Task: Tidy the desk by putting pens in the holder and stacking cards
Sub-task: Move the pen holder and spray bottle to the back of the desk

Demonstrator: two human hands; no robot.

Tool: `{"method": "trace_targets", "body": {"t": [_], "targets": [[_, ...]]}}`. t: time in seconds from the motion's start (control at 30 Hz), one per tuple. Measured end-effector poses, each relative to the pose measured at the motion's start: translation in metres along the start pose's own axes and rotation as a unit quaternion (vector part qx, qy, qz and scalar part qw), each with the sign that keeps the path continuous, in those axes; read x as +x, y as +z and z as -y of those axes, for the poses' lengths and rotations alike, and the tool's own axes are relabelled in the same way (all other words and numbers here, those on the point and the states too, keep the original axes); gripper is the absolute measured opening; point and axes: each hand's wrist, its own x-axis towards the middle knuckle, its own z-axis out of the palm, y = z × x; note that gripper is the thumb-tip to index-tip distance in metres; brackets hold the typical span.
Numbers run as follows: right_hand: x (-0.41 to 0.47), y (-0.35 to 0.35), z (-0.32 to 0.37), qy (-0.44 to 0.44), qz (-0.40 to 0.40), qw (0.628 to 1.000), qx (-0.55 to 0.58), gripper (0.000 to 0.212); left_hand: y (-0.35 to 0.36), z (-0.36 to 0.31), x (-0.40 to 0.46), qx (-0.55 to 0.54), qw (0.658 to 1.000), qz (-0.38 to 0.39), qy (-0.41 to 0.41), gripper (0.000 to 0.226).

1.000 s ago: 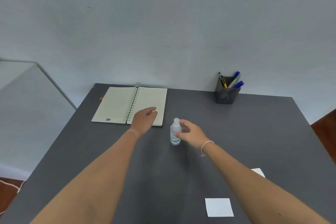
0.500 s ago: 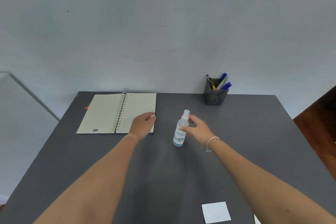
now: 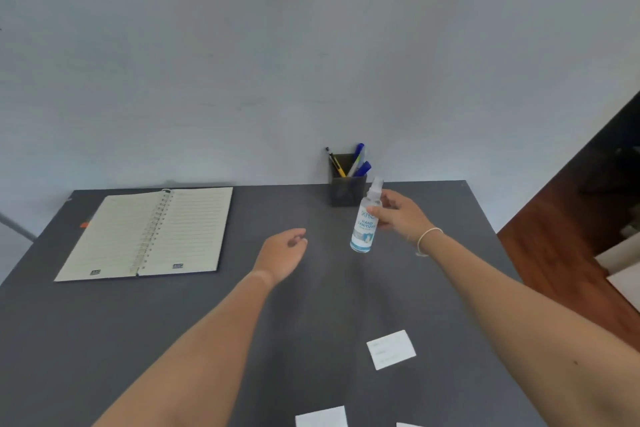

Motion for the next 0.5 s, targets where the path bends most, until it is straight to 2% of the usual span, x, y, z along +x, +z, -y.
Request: {"method": "trace_targets", "body": {"t": [0.2, 0.5], "targets": [[0.029, -0.048, -0.012, -0.005, -0.008, 1.000, -0.017, 0.036, 0.046, -0.014, 0.015, 0.064, 0.998, 0.015, 0.019, 0.037], [0.077, -0.076, -0.024, -0.033, -0.004, 0.998, -0.047, 0.033, 0.075, -0.012, 0.032, 0.198, 0.977, -0.015, 0.073, 0.043]]}}
